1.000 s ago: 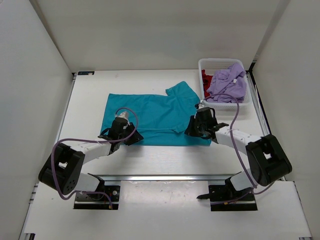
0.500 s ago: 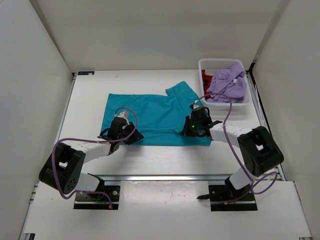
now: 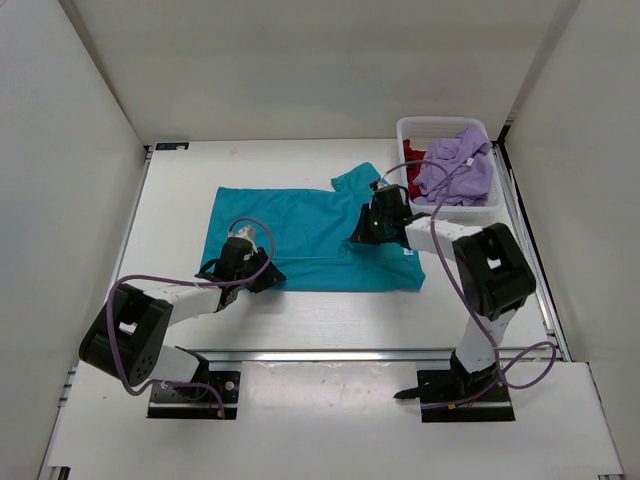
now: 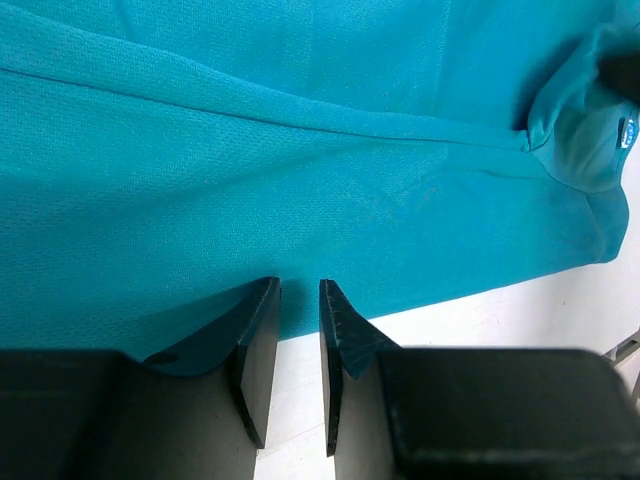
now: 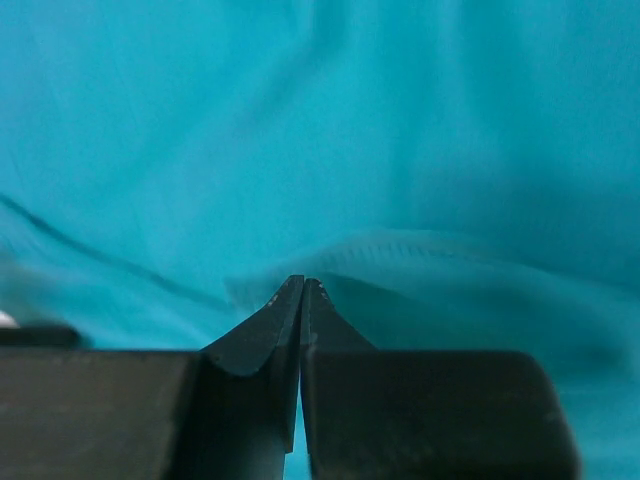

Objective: Fold and stack the t-shirts
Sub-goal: Fold the flattened tshirt in 1/3 of the way

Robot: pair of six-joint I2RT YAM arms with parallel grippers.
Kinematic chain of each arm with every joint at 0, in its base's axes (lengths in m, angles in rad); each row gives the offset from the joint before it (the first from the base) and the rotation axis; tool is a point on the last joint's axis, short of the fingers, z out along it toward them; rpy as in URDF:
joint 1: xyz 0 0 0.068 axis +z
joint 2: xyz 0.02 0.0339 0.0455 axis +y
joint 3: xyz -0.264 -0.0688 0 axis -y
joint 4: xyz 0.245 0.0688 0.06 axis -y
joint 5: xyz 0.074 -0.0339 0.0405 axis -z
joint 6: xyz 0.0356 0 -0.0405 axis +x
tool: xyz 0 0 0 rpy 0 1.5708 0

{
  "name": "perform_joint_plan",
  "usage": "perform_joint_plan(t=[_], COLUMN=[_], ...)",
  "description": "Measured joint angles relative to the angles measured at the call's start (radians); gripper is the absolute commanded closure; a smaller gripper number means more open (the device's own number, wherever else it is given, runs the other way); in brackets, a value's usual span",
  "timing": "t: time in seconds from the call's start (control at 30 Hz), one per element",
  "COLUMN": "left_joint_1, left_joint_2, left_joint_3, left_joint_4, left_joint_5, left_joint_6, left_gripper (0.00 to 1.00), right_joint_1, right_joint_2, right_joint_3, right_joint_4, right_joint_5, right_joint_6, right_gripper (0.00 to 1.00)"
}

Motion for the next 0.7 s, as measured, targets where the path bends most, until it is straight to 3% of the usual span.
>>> perform_joint_plan(t=[0.17, 0.43, 0.7], left_joint_1=[-0.006, -0.077, -0.028], left_joint_2=[-0.001, 0.011, 0.078], left_joint_3=[0.0, 0.055, 0.086], left_joint_4=[-0.003, -0.034, -0.033], left_joint_5=[-0.006, -0.047, -0.032], left_joint_6=[0.001, 0.015, 0.019], left_gripper=[0.65, 0.66, 0.67], right_joint_1=[-0.003, 0.051, 0.119], right_joint_2=[0.029, -0.253, -0.235], right_joint_3=[0.106, -0.159, -0.272], right_joint_4=[-0.016, -0.006, -0.013], right_joint_5=[0.02, 0.06, 0.074], right_joint_6=[-0.026, -0.037, -0.036], right_gripper=[1.0, 1.0, 1.0])
